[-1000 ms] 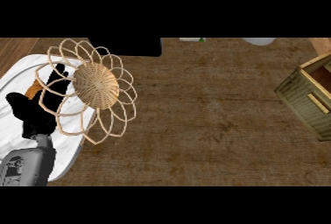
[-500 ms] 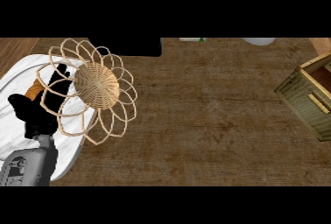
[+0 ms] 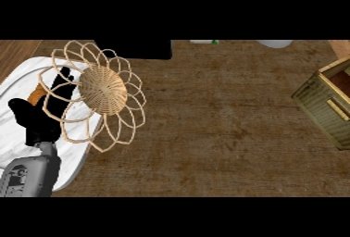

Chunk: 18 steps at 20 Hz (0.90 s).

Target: Pick the squash from the placemat and place it in the basket

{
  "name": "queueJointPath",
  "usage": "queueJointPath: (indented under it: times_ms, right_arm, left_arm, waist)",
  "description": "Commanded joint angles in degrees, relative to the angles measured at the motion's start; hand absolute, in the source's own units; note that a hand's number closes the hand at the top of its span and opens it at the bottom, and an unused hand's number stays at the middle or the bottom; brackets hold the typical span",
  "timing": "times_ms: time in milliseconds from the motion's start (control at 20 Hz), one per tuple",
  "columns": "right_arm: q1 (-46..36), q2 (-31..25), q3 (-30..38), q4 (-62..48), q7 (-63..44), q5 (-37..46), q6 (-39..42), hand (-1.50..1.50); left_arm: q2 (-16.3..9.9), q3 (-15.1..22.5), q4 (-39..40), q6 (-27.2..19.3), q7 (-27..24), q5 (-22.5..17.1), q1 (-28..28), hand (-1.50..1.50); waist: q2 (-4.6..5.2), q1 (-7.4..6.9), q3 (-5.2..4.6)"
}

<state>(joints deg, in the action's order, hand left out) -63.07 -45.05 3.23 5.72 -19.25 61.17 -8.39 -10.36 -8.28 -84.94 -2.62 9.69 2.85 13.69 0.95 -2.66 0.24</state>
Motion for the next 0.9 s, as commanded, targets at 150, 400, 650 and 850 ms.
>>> queueJointPath:
  times_ms: [150,400,650,850]
  right_arm:
    - [2.5,-0.6,2.8,-1.2,0.1,-2.6,1.3,1.5]
    - [1.3,0.0,2.6,-1.7,-5.9,-2.3,4.5,1.5]
    - [2.5,3.0,4.8,1.1,-8.2,-4.5,-3.1,-1.5]
    - [0.2,1.8,8.3,4.3,-7.2,-7.7,-8.0,-1.5]
  left_arm:
    - [0.2,0.0,-1.6,0.6,0.8,-0.8,-0.8,0.0]
    - [0.5,0.3,1.0,0.1,0.0,0.1,0.1,0.0]
    - [1.2,1.2,1.4,0.3,-3.6,1.0,-2.7,0.0]
    - [2.3,1.9,-0.2,-0.9,-2.4,1.7,-3.3,0.0]
  waist:
    - [0.07,-0.03,-0.07]
    - [0.16,-0.02,-0.09]
    - [0.19,0.0,-0.09]
    - [-0.15,0.22,-0.1]
